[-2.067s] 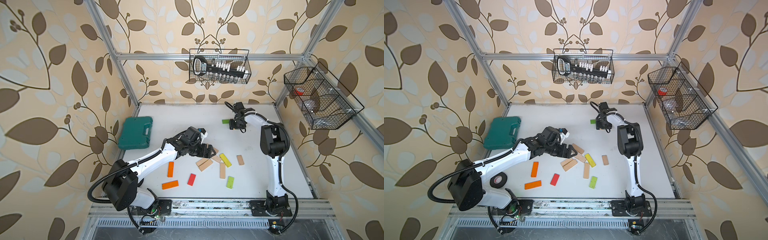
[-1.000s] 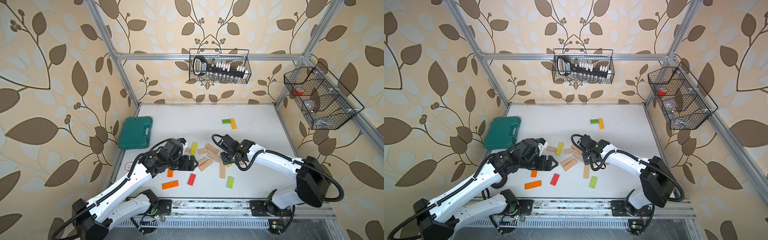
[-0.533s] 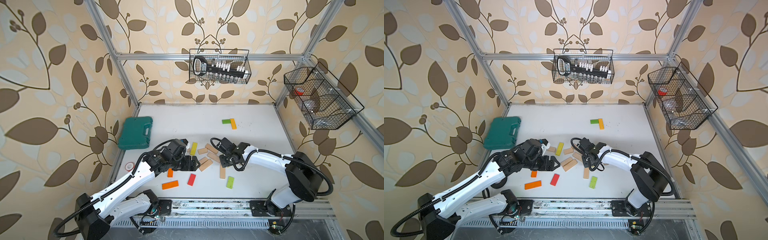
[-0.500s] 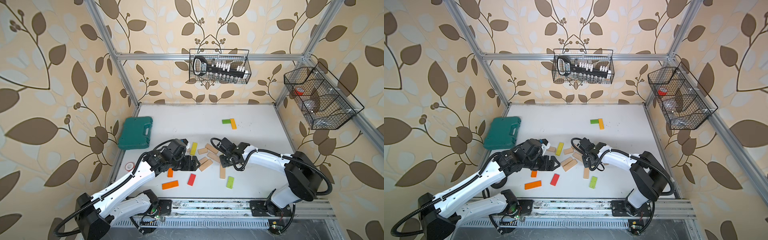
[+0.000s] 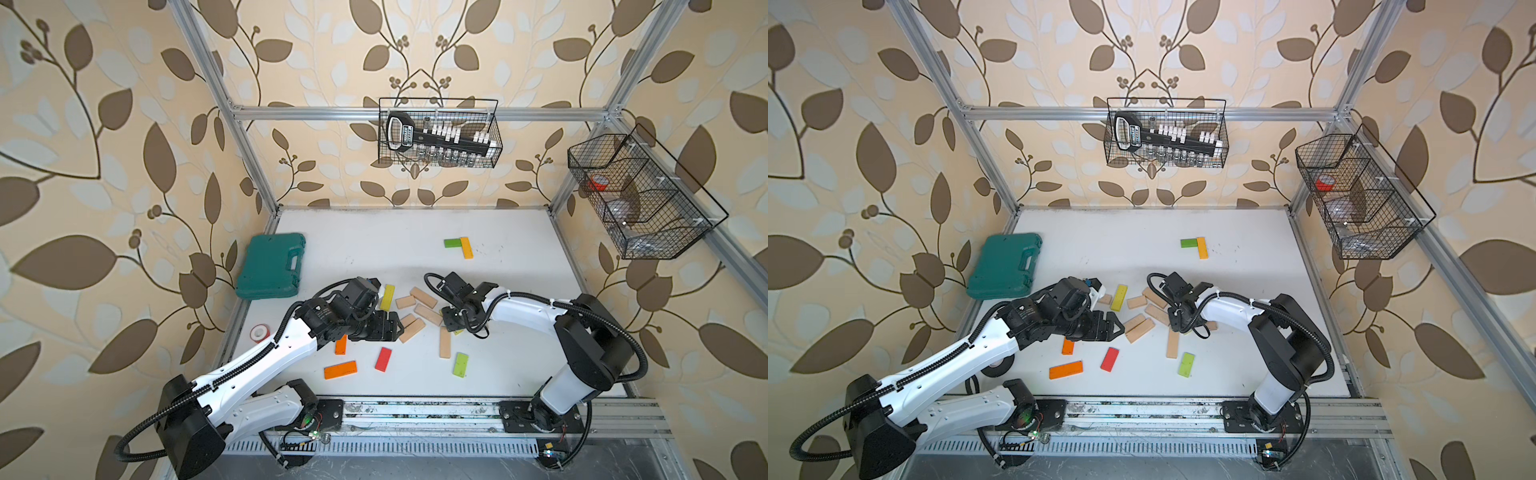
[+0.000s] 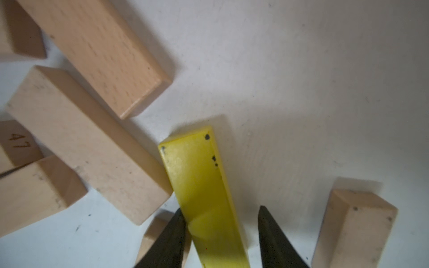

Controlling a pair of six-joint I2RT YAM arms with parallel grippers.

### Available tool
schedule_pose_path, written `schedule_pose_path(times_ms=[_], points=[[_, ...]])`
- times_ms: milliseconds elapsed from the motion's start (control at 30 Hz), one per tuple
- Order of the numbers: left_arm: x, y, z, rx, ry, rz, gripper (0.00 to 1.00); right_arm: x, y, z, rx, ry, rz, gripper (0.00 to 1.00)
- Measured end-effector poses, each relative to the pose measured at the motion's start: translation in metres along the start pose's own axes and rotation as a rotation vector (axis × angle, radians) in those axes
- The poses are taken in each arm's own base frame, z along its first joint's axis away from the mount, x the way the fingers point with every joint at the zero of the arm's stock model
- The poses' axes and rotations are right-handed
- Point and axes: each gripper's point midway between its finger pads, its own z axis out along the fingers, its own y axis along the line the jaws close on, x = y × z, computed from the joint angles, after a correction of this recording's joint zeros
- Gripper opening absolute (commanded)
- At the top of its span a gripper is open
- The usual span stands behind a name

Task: Assemble a giraffe with building blocks
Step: Pick up the building block from the center of the board.

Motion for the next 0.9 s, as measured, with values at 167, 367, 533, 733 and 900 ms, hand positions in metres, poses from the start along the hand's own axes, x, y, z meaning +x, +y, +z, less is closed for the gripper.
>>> schedule_pose_path(times_ms=[167,367,533,733,900], points=[[-0.001,0.000,0.001,0.001,-0.002,0.001,0.88,-0.002,0.001,0.001,-0.003,-0.008,-0.001,0.37],[-0.001,-0.002,0.005,0.001,0.006,0.005,0.88,-0.007,-0.003,0.002,-0.003,-0.020,0.016,0.28],[0.000,-0.003,0.006,0.003,0.009,0.010,0.89,-0.009,-0.007,0.003,0.005,-0.025,0.016,0.22],[0.000,-0.002,0.008,-0.003,0.015,0.008,0.89,-0.014,-0.026,0.001,0.022,-0.020,0.046,0.18],[0.000,-0.003,0.011,-0.001,0.020,0.008,0.89,-0.026,-0.056,-0.016,0.027,-0.049,0.117,0.18]])
